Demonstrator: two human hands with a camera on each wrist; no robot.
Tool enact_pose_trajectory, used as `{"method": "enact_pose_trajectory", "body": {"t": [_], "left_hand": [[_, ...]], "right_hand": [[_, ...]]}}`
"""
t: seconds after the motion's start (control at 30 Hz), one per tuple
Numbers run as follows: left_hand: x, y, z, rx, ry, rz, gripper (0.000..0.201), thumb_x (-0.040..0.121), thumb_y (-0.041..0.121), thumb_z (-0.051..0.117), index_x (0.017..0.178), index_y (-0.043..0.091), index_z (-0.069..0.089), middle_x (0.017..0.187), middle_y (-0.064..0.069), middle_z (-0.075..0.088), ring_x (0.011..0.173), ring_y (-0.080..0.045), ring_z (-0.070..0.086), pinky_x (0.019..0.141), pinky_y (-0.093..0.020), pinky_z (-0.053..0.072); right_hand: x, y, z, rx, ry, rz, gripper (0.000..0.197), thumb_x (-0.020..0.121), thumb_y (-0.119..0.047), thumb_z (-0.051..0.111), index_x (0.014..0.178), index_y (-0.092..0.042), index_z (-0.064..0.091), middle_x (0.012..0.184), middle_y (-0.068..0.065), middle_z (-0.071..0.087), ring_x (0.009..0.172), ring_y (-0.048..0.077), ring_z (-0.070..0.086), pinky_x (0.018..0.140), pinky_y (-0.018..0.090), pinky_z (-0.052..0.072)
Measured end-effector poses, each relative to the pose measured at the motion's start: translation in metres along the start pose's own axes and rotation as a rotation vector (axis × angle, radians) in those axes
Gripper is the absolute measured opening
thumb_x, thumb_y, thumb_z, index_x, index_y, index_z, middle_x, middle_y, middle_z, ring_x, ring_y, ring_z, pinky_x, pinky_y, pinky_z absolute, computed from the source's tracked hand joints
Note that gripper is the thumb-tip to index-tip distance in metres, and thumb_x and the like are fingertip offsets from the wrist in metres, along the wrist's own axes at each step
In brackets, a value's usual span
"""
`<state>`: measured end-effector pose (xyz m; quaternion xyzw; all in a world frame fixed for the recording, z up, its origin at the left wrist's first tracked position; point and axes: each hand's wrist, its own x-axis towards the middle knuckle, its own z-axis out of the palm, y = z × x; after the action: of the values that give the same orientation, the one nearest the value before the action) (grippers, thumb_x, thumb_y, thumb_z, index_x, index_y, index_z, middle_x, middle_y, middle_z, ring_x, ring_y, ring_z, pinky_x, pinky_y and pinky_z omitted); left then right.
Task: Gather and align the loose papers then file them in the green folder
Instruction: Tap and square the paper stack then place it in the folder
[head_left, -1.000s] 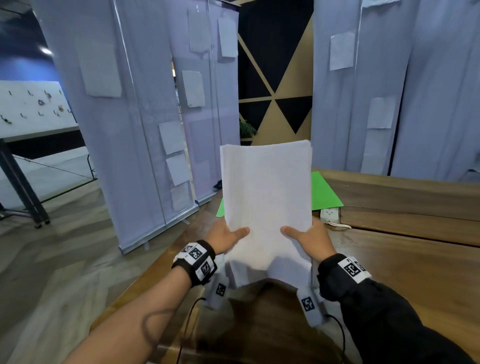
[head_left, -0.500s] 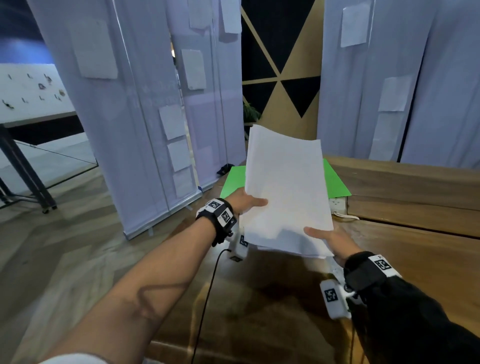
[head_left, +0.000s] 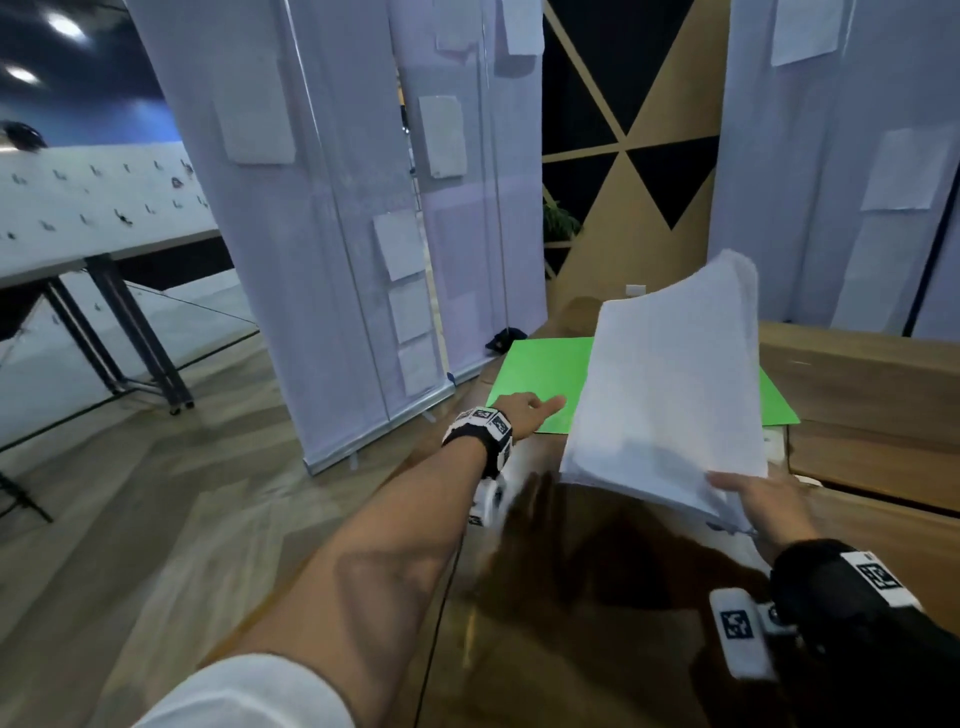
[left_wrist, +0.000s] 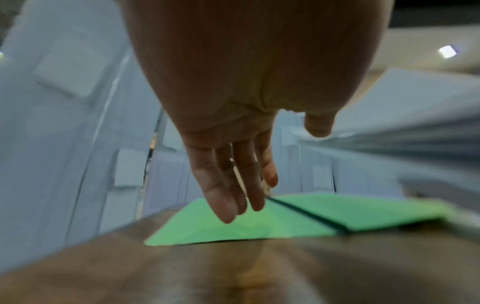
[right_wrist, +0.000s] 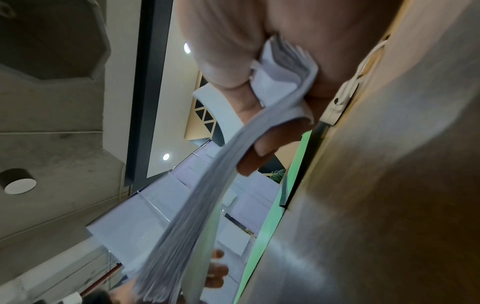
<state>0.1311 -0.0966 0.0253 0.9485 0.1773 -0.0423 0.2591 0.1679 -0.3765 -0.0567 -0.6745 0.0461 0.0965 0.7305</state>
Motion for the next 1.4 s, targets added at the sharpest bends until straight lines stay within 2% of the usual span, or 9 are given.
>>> {"method": "enact_pose_trajectory", "body": {"t": [0.17, 0.4, 0.63, 0.93, 1.0, 1.1, 1.17, 1.3, 1.4], "left_hand": [[0.038, -0.014, 0.018, 0.380, -0.064, 0.092, 0.060, 0.098, 0.051, 0.044, 0.144, 0.012, 0.046, 0.150, -0.018, 0.041, 0.137, -0.032, 0.041, 0.112, -0.039, 0.031], [0.065, 0.019, 0.054, 0.480, -0.231, 0.167, 0.066, 0.100, 0.052, 0.038, 0.157, 0.023, 0.019, 0.165, -0.010, 0.004, 0.151, -0.031, 0.015, 0.121, -0.043, 0.014], [0.064, 0.004, 0.070, 0.574, -0.157, 0.189, 0.066, 0.096, 0.060, 0.033, 0.150, 0.021, 0.033, 0.145, -0.018, 0.042, 0.134, -0.040, 0.041, 0.108, -0.055, 0.036], [-0.007, -0.021, 0.032, 0.639, -0.142, 0.140, 0.057, 0.098, 0.053, 0.043, 0.122, 0.005, 0.062, 0.125, -0.020, 0.061, 0.115, -0.035, 0.058, 0.092, -0.037, 0.046], [-0.011, -0.034, 0.033, 0.579, -0.106, 0.121, 0.057, 0.093, 0.057, 0.050, 0.124, 0.010, 0.060, 0.129, -0.019, 0.055, 0.119, -0.036, 0.055, 0.097, -0.041, 0.045], [-0.019, -0.049, 0.043, 0.518, -0.115, 0.097, 0.078, 0.086, 0.058, 0.061, 0.146, 0.015, 0.038, 0.144, -0.017, 0.043, 0.129, -0.036, 0.048, 0.105, -0.043, 0.041], [-0.025, -0.054, 0.048, 0.547, -0.126, 0.096, 0.083, 0.085, 0.059, 0.062, 0.148, 0.013, 0.034, 0.146, -0.016, 0.044, 0.130, -0.035, 0.048, 0.105, -0.042, 0.041], [-0.047, -0.050, 0.034, 0.636, -0.211, 0.110, 0.073, 0.073, 0.066, 0.069, 0.126, 0.018, 0.056, 0.119, -0.009, 0.063, 0.107, -0.030, 0.060, 0.087, -0.035, 0.047], [-0.059, -0.052, 0.016, 0.487, -0.325, 0.025, 0.059, 0.068, 0.065, 0.072, 0.096, 0.013, 0.068, 0.071, 0.006, 0.067, 0.070, -0.021, 0.057, 0.063, -0.022, 0.047]], "right_hand": [[0.008, -0.008, -0.014, -0.022, 0.101, 0.020, 0.046, 0.083, -0.001, 0.067, 0.127, 0.002, 0.054, 0.116, 0.011, 0.057, 0.103, 0.029, 0.049, 0.084, 0.040, 0.041], [0.018, -0.002, -0.027, -0.103, 0.127, 0.070, 0.046, 0.082, -0.003, 0.069, 0.126, 0.001, 0.056, 0.127, 0.019, 0.060, 0.115, 0.037, 0.055, 0.099, 0.045, 0.042], [0.016, -0.007, -0.033, -0.105, 0.128, 0.057, 0.044, 0.082, -0.002, 0.068, 0.124, 0.000, 0.056, 0.126, 0.018, 0.060, 0.114, 0.037, 0.055, 0.098, 0.044, 0.042], [0.006, 0.000, -0.027, -0.135, 0.062, 0.061, 0.036, 0.073, -0.009, 0.074, 0.106, -0.003, 0.062, 0.096, 0.007, 0.069, 0.105, 0.036, 0.056, 0.088, 0.045, 0.050], [-0.001, -0.001, -0.021, -0.171, 0.067, 0.077, 0.017, 0.077, -0.004, 0.072, 0.090, -0.004, 0.061, 0.089, 0.011, 0.063, 0.100, 0.036, 0.057, 0.078, 0.038, 0.051], [-0.009, -0.004, -0.020, -0.233, 0.063, 0.065, 0.027, 0.078, -0.006, 0.072, 0.066, -0.011, 0.048, 0.050, -0.002, 0.059, 0.080, 0.034, 0.056, 0.092, 0.042, 0.046], [-0.019, -0.009, -0.021, -0.246, 0.052, 0.048, 0.013, 0.081, -0.004, 0.070, 0.086, -0.006, 0.058, 0.075, -0.001, 0.067, 0.087, 0.031, 0.054, 0.085, 0.037, 0.042], [-0.032, -0.014, -0.024, -0.219, 0.042, 0.025, 0.040, 0.078, -0.003, 0.070, 0.116, 0.005, 0.060, 0.111, 0.013, 0.062, 0.098, 0.031, 0.056, 0.074, 0.034, 0.041], [-0.042, -0.014, -0.023, -0.258, 0.036, 0.032, 0.020, 0.077, -0.004, 0.072, 0.093, 0.003, 0.062, 0.095, 0.011, 0.065, 0.089, 0.031, 0.057, 0.073, 0.035, 0.042]]}}
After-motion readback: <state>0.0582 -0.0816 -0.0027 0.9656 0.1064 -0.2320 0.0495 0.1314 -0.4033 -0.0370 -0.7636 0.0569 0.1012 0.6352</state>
